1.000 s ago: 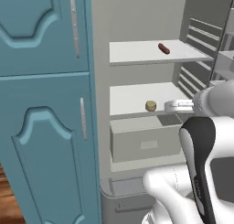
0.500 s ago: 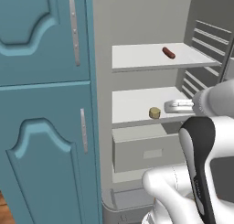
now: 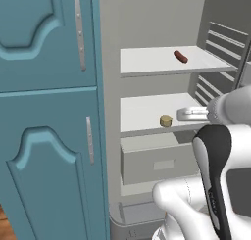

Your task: Retrieve the sausage and cheese from the fridge and place them on the cutting board on the counter.

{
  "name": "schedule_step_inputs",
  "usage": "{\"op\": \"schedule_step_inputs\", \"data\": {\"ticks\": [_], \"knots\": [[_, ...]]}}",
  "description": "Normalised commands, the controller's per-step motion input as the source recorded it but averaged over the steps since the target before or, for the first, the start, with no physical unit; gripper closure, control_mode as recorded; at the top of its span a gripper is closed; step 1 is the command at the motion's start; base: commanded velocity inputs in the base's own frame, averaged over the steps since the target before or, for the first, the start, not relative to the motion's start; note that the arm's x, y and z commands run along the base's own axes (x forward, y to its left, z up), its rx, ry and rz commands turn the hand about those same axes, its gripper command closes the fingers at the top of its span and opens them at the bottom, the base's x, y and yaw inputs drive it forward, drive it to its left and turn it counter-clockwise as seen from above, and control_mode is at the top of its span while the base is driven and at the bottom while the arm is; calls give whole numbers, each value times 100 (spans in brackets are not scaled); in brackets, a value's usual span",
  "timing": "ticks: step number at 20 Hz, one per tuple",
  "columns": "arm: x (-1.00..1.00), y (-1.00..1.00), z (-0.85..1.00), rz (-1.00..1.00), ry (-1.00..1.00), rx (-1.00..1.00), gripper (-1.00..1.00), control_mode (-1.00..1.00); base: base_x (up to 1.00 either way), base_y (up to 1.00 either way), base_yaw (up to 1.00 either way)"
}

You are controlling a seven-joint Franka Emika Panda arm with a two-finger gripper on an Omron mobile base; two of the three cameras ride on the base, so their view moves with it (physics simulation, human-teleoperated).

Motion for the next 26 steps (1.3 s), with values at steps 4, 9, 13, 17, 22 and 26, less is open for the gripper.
{"op": "schedule_step_inputs", "data": {"ticks": [4, 9, 13, 17, 22, 26], "knots": [[5, -27, -6, 0, 14, 1, -100, -100, 0, 0, 0], [15, -14, -24, 0, 4, 0, -100, -100, 0, 0, 0], [28, -1, -32, 0, -1, 0, -100, -100, 0, 0, 0], [33, 0, -32, 0, -3, 0, -100, -100, 0, 0, 0], [33, -3, -15, 0, 2, 0, -100, -100, 0, 0, 0], [39, -25, -23, 0, 4, -1, -100, -100, 0, 0, 0]]}}
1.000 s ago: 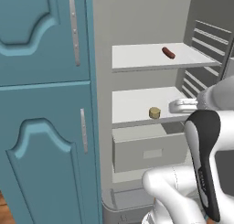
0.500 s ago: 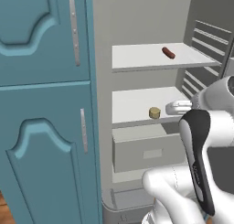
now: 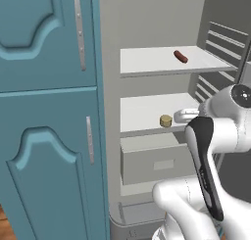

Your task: Retrieve the sausage and cheese from the fridge and place them on the cutting board on the counter.

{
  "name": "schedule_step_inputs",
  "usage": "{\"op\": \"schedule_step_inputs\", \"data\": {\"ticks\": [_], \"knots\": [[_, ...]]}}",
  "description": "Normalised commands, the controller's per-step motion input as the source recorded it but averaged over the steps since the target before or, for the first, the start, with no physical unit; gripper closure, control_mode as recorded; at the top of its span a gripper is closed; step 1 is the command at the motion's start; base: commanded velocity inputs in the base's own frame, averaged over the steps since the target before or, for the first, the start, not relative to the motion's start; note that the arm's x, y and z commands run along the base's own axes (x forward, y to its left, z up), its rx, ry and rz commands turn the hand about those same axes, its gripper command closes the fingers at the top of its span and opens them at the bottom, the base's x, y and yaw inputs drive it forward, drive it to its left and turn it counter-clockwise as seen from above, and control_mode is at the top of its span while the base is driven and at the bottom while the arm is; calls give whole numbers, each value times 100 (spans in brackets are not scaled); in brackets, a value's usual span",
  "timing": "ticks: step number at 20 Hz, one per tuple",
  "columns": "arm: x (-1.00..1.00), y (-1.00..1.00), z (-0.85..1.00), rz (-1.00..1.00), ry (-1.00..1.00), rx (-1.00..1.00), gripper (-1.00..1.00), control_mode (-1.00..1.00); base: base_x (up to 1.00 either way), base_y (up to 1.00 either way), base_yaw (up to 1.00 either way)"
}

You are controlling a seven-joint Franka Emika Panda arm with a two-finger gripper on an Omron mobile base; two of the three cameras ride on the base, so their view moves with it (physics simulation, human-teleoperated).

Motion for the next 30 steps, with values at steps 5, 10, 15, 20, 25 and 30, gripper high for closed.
{"op": "schedule_step_inputs", "data": {"ticks": [5, 10, 15, 20, 25, 30], "knots": [[48, -26, -31, 0, 2, -3, -100, -100, 0, 0, 0], [49, -6, -24, 0, 2, 0, -100, -100, 0, 0, 0], [48, 0, -26, 0, 3, -2, -100, -100, 0, 0, 0], [49, 0, -32, 0, 1, -2, -100, -100, 0, 0, 0], [48, 0, -26, 0, 1, -1, -100, -100, 0, 0, 0], [47, -3, -9, 0, 9, 0, -100, -100, 0, 0, 0]]}}
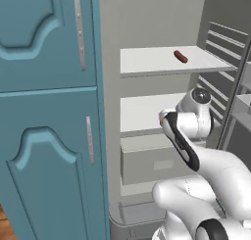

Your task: Retrieve the sausage and cheese from the fridge and place them on the cutting board on the counter.

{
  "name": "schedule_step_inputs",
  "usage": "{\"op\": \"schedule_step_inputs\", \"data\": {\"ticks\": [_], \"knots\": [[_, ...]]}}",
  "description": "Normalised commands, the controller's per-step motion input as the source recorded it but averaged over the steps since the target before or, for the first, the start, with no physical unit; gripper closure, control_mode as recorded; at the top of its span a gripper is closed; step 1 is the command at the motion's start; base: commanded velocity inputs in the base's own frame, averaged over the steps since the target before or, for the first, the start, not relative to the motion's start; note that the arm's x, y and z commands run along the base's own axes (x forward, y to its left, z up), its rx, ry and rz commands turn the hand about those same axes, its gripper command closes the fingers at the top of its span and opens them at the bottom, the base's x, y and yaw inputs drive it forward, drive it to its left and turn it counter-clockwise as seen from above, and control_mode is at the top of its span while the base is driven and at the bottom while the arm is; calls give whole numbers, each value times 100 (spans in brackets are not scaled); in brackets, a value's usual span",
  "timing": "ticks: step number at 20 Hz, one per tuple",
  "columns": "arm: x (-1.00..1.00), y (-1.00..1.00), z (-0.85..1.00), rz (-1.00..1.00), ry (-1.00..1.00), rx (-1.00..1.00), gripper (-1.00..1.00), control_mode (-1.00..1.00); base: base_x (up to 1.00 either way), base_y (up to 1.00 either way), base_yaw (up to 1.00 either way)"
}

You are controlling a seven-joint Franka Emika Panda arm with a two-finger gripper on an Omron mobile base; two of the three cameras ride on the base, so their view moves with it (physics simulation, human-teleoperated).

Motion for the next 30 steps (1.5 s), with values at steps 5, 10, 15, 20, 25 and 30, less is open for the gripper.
{"op": "schedule_step_inputs", "data": {"ticks": [5, 10, 15, 20, 25, 30], "knots": [[44, -16, -6, 0, 8, 0, -100, -100, 0, 0, 0], [40, -13, -31, 0, 0, 0, -100, -100, 0, 0, 0], [36, -1, -37, 0, 0, 0, -100, -100, 0, 0, 0], [20, 0, -27, 0, 0, 0, -100, -100, 0, 0, 0], [25, 0, -14, 0, 2, 0, -100, -100, 0, 0, 0], [33, -1, -10, 0, 6, 0, -100, -100, 0, 0, 0]]}}
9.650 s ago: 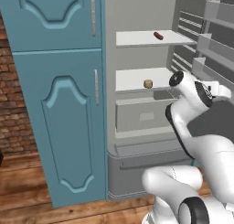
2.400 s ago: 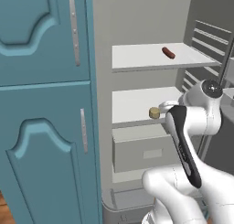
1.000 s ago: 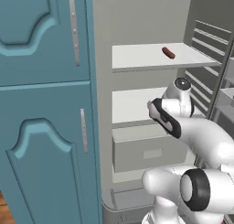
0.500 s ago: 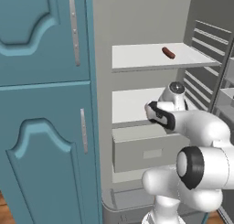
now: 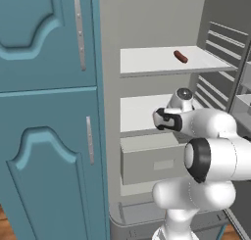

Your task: Retrieve the sausage and cheese from the fridge and place them on the cutting board on the counter.

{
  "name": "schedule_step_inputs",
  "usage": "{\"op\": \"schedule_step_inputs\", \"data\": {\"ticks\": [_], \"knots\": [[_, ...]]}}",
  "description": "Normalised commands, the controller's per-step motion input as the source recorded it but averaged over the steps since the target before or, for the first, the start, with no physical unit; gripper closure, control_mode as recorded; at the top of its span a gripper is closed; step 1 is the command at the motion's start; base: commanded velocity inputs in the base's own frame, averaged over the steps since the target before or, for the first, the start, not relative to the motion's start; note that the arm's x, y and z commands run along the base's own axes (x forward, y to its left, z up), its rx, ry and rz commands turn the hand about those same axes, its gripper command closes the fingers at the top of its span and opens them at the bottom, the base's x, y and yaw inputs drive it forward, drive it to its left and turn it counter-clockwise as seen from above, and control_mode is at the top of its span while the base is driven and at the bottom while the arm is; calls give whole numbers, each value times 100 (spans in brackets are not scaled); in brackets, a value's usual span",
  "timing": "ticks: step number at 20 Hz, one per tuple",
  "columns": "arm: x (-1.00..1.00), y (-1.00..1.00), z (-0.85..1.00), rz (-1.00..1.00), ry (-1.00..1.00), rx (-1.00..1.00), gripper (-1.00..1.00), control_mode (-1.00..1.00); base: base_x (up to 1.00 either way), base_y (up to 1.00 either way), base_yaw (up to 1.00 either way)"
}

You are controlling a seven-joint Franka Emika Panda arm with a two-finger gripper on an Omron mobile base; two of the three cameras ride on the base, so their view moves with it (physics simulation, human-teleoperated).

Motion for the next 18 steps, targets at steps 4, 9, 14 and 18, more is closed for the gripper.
{"op": "schedule_step_inputs", "data": {"ticks": [4, 9, 14, 18], "knots": [[29, -3, -17, 0, 5, 0, -100, -100, 0, 0, 0], [30, -5, -20, 0, 3, 0, -100, -100, 0, 0, 0], [22, -2, -22, 0, 2, 0, -100, -100, 0, 0, 0], [14, 0, -24, 0, 2, 0, -100, -100, 0, 0, 0]]}}
